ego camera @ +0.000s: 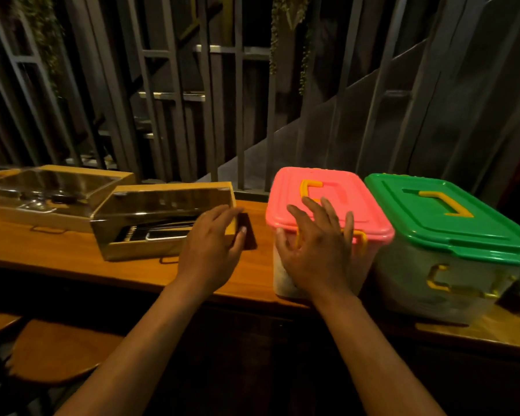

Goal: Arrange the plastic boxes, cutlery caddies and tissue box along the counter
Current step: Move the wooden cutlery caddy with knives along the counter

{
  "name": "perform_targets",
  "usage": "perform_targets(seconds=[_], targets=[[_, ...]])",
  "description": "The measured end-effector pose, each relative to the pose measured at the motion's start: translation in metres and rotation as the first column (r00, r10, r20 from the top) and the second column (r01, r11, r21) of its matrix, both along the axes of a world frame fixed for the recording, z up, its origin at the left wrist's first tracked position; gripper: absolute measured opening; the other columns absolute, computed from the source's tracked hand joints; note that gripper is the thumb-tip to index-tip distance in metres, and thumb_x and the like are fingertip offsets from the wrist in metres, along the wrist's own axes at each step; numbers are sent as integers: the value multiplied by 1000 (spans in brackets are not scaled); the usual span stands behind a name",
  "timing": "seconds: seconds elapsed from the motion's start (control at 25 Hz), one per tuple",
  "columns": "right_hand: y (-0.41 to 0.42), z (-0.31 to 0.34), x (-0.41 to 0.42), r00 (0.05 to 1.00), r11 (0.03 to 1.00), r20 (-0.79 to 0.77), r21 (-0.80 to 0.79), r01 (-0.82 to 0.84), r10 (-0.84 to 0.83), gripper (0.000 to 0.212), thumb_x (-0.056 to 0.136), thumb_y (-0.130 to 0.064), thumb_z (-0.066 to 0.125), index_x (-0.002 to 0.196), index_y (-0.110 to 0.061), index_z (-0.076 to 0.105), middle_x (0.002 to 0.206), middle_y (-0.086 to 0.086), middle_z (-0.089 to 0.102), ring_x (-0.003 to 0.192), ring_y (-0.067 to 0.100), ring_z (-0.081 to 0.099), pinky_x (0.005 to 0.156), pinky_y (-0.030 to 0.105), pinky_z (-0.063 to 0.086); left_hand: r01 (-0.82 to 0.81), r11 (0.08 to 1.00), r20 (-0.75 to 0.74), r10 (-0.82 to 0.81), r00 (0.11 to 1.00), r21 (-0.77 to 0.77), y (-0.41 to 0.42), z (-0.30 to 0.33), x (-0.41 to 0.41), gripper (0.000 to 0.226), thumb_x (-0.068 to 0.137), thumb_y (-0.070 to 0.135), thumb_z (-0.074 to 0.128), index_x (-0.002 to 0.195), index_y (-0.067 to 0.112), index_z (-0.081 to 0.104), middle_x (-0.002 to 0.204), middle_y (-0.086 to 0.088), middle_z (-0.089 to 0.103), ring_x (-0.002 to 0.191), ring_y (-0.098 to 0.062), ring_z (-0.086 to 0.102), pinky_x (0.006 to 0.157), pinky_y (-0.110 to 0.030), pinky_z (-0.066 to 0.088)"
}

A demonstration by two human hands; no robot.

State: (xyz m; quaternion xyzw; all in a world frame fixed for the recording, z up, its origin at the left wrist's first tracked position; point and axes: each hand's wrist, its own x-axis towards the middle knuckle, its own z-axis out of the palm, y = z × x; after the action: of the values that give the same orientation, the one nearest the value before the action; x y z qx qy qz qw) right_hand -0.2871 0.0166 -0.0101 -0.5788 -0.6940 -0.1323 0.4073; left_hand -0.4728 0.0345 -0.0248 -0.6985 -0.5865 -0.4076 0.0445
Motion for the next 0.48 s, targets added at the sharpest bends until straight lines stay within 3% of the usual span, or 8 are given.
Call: perform_targets(seconds=[0.24, 0.48], targets=[[59, -18, -127, 991, 990, -2, -45, -134, 134, 43, 87, -45, 50, 127, -32, 58, 144, -1, 50, 143, 22, 31, 117, 56, 17, -155, 988, -42, 154, 987, -15, 41, -14, -132, 44, 92, 39, 59, 135, 33, 51, 138, 1, 53, 131, -17, 44, 98, -36, 44], [129, -56, -245, 984, 927, 24, -340, -157, 175, 51, 92, -52, 45, 140, -37, 42, 155, -4, 35, 148, 20, 17, 119, 50, 13, -247, 956, -33, 245, 969, -161, 107, -41, -267, 42, 93, 40, 56, 133, 27, 57, 139, -7, 53, 133, -25, 41, 103, -45, 43]])
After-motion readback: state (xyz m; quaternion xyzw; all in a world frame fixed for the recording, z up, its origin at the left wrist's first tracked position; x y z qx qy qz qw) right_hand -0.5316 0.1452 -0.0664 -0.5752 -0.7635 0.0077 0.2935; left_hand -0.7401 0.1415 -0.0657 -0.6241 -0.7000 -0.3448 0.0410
